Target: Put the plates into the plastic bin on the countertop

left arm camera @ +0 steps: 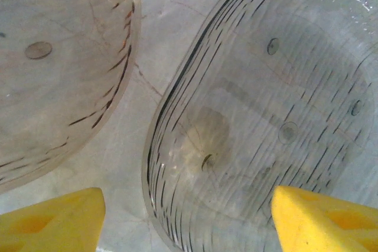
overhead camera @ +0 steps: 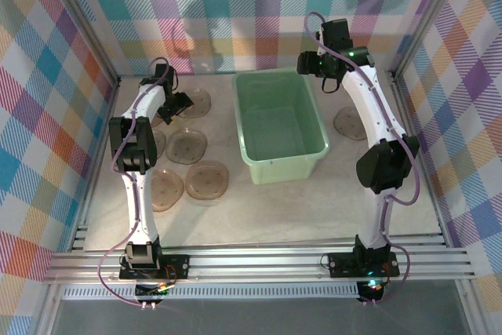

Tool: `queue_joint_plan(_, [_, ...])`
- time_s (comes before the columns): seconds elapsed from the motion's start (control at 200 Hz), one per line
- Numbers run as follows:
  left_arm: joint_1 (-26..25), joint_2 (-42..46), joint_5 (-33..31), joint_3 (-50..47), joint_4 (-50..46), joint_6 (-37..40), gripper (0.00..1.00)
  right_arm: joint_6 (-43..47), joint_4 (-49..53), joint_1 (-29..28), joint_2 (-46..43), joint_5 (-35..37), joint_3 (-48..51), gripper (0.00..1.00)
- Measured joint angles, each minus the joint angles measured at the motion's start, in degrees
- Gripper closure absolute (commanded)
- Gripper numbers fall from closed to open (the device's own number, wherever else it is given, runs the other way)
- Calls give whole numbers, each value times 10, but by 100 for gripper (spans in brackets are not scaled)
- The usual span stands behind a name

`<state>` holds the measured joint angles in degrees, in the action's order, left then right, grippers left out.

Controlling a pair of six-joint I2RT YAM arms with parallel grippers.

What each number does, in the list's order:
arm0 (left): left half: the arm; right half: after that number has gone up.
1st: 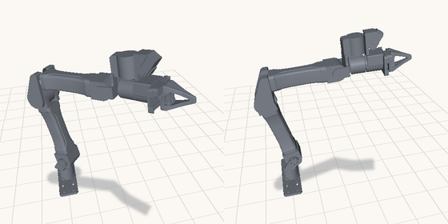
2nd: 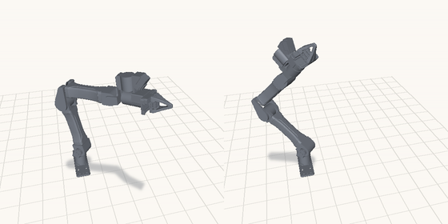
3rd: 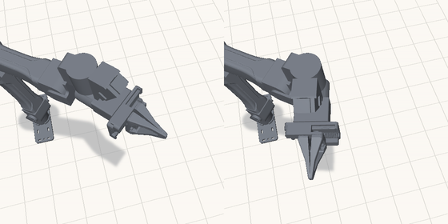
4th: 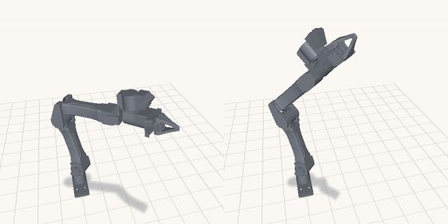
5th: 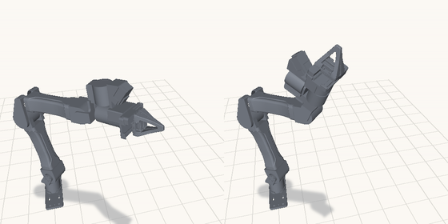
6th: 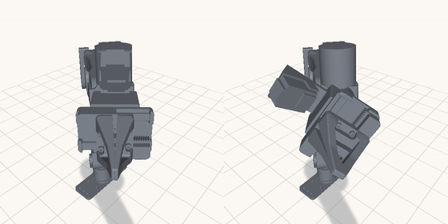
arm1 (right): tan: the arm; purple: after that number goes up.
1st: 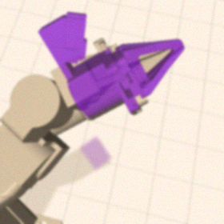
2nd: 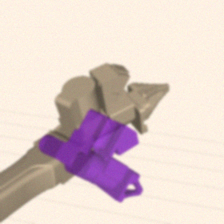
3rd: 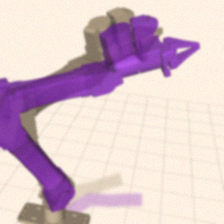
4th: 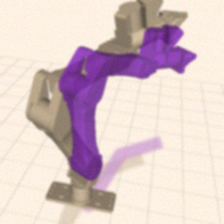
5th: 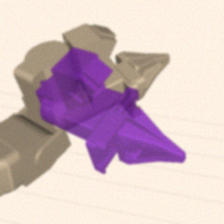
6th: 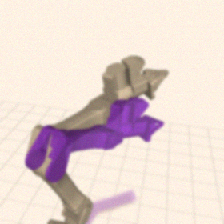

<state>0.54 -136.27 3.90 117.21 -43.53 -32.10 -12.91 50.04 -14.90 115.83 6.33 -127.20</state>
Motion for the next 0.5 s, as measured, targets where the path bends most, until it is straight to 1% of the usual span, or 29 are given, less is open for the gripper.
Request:
queue_joint_plan(0.19, [0, -11, -1, 0, 12, -5, 37, 1, -9, 2, 12, -1, -2, 30])
queue_joint_plan(0.38, [0, -14, 0, 0, 23, -11, 45, 1, -9, 6, 38, -7, -24, 30])
queue_joint_plan(0.5, [0, -16, -1, 0, 22, -13, 53, -1, -9, 7, 48, -13, -31, 31])
